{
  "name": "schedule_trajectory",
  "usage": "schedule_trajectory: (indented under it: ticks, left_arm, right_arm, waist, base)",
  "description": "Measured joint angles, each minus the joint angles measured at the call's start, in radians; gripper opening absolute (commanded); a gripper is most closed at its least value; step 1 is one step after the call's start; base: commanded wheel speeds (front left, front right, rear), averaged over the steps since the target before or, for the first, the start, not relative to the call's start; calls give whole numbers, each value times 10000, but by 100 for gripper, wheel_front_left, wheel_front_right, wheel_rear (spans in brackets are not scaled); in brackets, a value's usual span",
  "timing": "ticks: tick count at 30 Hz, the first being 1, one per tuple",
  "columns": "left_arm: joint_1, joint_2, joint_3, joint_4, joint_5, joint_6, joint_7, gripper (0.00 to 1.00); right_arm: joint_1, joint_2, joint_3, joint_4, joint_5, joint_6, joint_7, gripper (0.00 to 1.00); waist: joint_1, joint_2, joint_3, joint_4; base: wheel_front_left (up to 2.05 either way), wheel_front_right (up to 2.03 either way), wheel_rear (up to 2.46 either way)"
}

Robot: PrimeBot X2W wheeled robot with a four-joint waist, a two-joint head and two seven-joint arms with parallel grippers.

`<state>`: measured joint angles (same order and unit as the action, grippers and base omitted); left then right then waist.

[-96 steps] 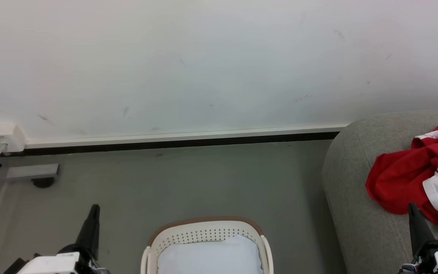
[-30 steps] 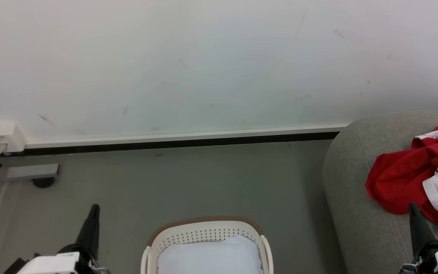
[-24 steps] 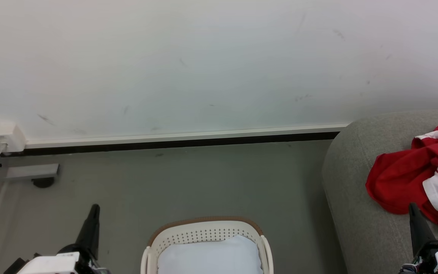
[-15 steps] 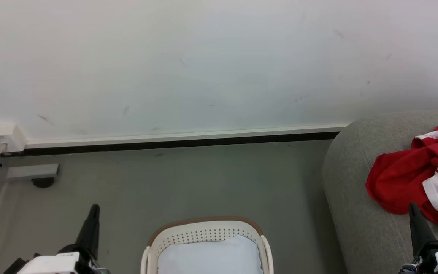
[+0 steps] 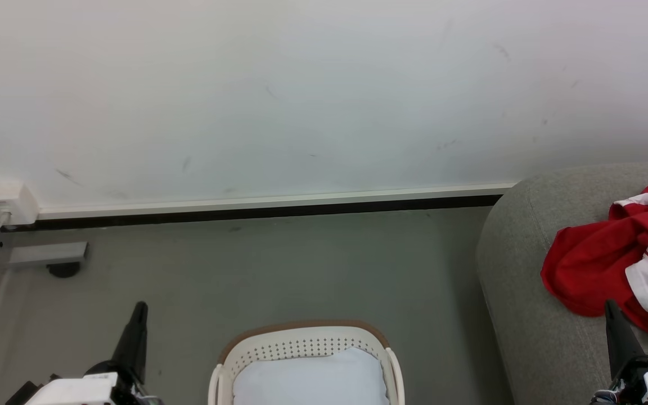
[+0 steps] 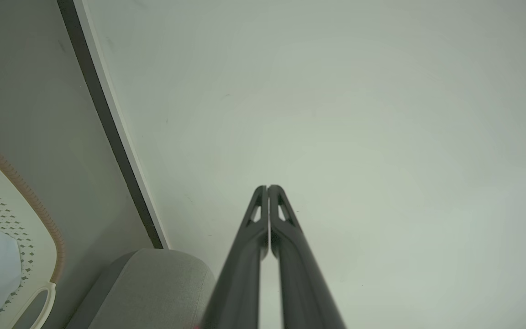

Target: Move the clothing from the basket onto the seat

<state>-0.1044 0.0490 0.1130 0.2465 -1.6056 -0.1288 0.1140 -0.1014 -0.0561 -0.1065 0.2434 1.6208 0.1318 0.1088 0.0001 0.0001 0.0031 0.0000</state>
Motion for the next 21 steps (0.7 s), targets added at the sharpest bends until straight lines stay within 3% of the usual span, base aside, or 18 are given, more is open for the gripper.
schedule_trajectory:
  ticks: [21]
  left_arm:
    - [-1, 0, 0, 0, 0, 0, 0, 0]
  right_arm:
    - [-1, 17, -17, 0, -6, 0, 40, 0]
  waist:
    - [0, 0, 0, 0]
  base:
    - [0, 0, 0]
